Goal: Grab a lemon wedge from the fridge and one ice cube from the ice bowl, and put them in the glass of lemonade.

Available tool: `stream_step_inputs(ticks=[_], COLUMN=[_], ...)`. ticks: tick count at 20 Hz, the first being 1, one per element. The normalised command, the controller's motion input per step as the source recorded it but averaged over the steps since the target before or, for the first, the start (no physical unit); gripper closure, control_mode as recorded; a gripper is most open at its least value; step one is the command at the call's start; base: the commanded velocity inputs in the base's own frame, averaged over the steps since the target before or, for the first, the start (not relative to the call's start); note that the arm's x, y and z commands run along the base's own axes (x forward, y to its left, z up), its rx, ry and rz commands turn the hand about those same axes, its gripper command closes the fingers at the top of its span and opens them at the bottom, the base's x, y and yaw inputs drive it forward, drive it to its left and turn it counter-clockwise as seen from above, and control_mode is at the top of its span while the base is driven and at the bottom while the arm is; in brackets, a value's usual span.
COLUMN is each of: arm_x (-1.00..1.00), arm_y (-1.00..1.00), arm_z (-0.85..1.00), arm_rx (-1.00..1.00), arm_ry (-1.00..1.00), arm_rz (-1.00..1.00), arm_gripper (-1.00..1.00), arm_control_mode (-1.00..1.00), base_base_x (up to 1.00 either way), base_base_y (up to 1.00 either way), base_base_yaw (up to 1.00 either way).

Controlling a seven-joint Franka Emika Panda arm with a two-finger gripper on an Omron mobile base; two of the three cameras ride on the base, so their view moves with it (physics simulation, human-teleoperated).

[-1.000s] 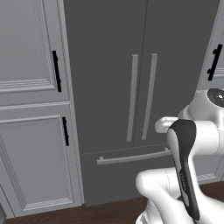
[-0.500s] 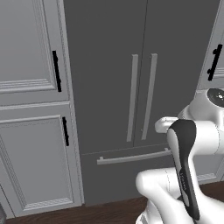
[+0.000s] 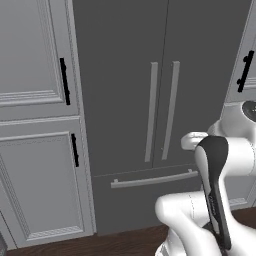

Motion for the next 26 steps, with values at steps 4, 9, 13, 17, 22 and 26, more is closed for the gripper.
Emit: stream_step_inputs(ticks=[4, 9, 13, 17, 22, 26], arm_x=[0.71, 1.0, 0.88, 0.52, 0.44, 0.56], arm_y=[-0.47, -0.1, 0.0, -0.09, -0.12, -0.04], arm_z=[0.12, 0.13, 0.26, 0.13, 0.04, 0.07], arm_rx=[0.0, -0.03, -0.02, -0.01, -0.04, 0.0], arm_ry=[-0.08, -0.08, -0.04, -0.17, -0.26, -0.14], arm_rz=[0.0, 0.07, 0.06, 0.06, 0.01, 0.0], arm_gripper=[-1.0, -1.0, -1.0, -1.0, -1.0, -1.0], arm_control_mode=[-1.0, -1.0, -1.0, -1.0, -1.0, -1.0], base_base_x=[0.0, 0.0, 0.0, 0.0, 0.0, 0.0], base_base_y=[0.0, 0.0, 0.0, 0.0, 0.0, 0.0], base_base_yaw=[0.0, 0.0, 0.0, 0.0, 0.0, 0.0])
